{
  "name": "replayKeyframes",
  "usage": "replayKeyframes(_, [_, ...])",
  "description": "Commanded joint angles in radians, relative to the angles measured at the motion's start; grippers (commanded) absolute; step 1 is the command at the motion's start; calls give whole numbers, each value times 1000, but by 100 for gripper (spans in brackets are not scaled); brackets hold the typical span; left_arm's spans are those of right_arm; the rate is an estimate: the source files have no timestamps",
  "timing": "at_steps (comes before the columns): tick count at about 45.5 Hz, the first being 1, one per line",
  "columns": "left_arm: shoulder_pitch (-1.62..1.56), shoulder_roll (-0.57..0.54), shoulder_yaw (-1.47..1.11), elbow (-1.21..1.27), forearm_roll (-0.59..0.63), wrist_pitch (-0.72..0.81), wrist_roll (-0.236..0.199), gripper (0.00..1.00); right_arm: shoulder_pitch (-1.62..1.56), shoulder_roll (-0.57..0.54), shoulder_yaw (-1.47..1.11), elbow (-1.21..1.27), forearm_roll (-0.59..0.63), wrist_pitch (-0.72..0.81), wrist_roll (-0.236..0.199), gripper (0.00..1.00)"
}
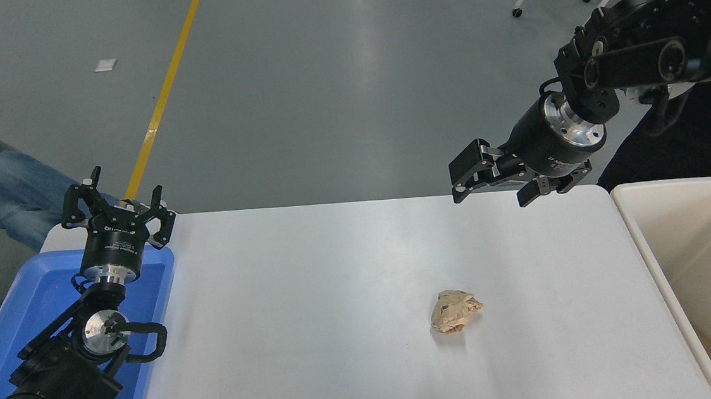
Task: Pick up paper ball place in dustbin
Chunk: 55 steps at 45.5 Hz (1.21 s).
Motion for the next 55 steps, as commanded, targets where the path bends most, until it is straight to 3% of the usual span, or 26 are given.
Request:
replayKeyframes(1, [0, 0, 0, 0, 0, 0, 0, 99, -3, -1, -1, -2, -2, 0, 0, 100])
replayKeyframes(42, [0, 0, 0, 0, 0, 0, 0, 99, -35, 18, -15, -31, 5, 0, 2, 100])
replayKeyframes(55, [0, 0, 0, 0, 0, 0, 0, 99, -204, 16, 20, -33, 5, -17, 3, 100])
